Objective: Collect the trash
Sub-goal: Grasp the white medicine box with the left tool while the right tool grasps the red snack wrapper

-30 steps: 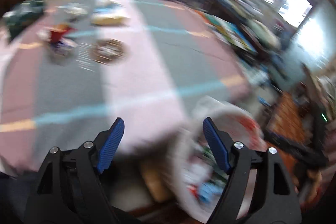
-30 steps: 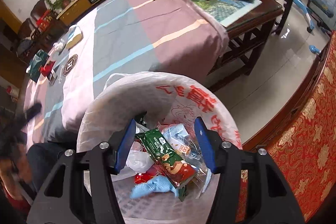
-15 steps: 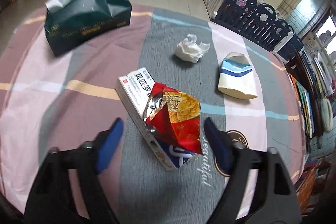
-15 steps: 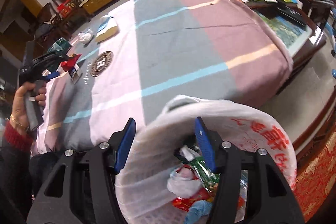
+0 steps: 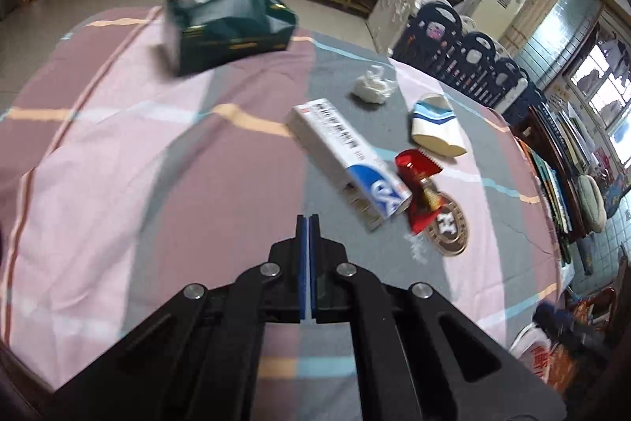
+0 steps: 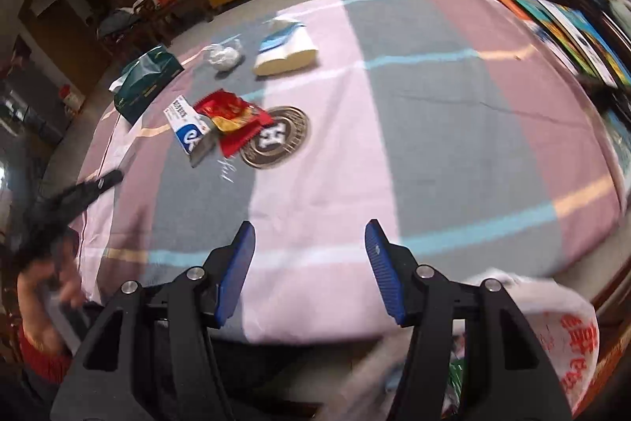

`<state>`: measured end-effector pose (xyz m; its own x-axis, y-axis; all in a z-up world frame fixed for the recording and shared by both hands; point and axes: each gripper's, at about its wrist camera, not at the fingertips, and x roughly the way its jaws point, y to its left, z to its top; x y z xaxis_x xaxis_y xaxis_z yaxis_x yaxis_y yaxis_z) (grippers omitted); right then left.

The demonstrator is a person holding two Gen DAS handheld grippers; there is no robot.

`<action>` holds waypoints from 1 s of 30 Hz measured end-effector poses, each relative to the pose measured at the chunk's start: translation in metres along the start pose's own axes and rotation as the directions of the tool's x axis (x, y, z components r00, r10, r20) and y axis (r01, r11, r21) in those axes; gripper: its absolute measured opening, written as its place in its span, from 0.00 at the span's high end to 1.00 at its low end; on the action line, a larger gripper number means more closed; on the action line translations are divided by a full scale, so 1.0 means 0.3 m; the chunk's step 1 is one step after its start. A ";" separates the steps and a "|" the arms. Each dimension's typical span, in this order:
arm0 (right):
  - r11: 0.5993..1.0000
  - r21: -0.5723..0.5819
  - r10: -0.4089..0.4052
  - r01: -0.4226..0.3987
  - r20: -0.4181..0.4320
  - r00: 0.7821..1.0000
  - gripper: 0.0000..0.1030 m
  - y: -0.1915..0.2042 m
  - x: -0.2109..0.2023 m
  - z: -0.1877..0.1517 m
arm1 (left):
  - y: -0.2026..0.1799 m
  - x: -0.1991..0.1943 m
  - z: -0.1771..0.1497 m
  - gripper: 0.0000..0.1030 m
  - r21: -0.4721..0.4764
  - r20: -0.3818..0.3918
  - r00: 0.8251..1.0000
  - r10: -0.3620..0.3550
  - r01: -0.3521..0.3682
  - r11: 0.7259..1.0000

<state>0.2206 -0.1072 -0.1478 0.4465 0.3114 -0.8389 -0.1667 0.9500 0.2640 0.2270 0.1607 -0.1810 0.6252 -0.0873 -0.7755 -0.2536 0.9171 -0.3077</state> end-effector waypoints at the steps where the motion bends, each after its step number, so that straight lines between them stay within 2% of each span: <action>1: 1.000 -0.014 0.000 0.000 0.000 1.000 0.44 0.031 0.026 0.023 | 0.042 -0.022 -0.003 0.98 -0.050 0.003 0.999 -0.037 0.037 0.998; 2: 1.000 -0.031 0.003 -0.003 -0.002 1.000 0.44 0.070 0.064 0.058 | 0.079 -0.050 -0.010 0.98 -0.093 0.018 0.997 -0.070 0.071 0.993; 3: 0.999 -0.042 0.003 -0.003 -0.001 1.000 0.44 0.100 0.094 0.088 | 0.102 -0.075 -0.012 0.98 -0.096 0.034 0.997 -0.071 0.074 0.993; 5: 0.998 -0.064 0.004 -0.004 0.003 1.000 0.44 0.172 0.168 0.166 | 0.130 -0.104 -0.009 0.92 -0.071 0.048 0.998 -0.042 0.045 0.996; 7: 0.996 -0.094 0.006 -0.005 0.007 1.000 0.44 0.236 0.232 0.233 | 0.149 -0.115 -0.004 0.77 -0.075 0.069 0.997 -0.035 0.041 0.996; 9: 0.994 -0.112 -0.005 0.005 0.004 1.000 0.44 0.303 0.312 0.301 | 0.159 -0.116 -0.007 0.64 -0.094 0.073 0.995 -0.072 0.078 0.993; 11: 0.985 -0.165 -0.045 0.043 -0.012 0.999 0.44 0.372 0.400 0.352 | 0.152 -0.108 -0.005 0.62 -0.096 0.073 0.993 -0.093 0.100 0.990; 13: 0.986 -0.163 -0.046 0.036 -0.059 0.997 0.44 0.397 0.477 0.376 | 0.147 -0.104 -0.005 0.58 -0.088 0.074 0.992 -0.099 0.106 0.990; 15: 0.991 -0.136 -0.005 -0.014 -0.137 0.991 0.44 0.410 0.548 0.377 | 0.149 -0.110 -0.001 0.55 -0.090 0.085 0.992 -0.096 0.103 0.991; 18: 0.989 -0.113 0.074 -0.094 -0.171 0.982 0.44 0.432 0.549 0.336 | 0.170 -0.113 0.005 0.52 -0.120 0.096 0.991 -0.095 0.106 0.987; 22: 0.953 -0.208 0.161 -0.221 -0.272 0.949 0.46 0.527 0.518 0.217 | 0.214 -0.114 0.012 0.51 -0.185 0.109 0.990 -0.085 0.104 0.977; 25: 0.905 -0.250 0.241 -0.343 -0.363 0.900 0.63 0.574 0.484 0.131 | 0.241 -0.125 0.016 0.51 -0.214 0.127 0.990 -0.064 0.090 0.973; 26: 0.896 -0.252 0.259 -0.365 -0.372 0.892 0.75 0.579 0.469 0.112 | 0.249 -0.129 0.017 0.50 -0.222 0.133 0.990 -0.055 0.084 0.971; 28: 0.899 -0.278 0.235 -0.338 -0.343 0.909 0.85 0.568 0.438 0.097 | 0.264 -0.132 0.017 0.47 -0.238 0.139 0.989 -0.042 0.075 0.968; 30: 0.924 -0.289 0.170 -0.250 -0.275 0.946 0.89 0.527 0.403 0.106 | 0.272 -0.122 0.018 0.45 -0.249 0.127 0.991 -0.036 0.067 0.966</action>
<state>0.2763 0.0812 -0.1924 0.1526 0.4498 -0.8800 -0.5192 0.7941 0.3159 0.1875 0.2408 -0.1746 0.7227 -0.0698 -0.6876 -0.3869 0.7835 -0.4862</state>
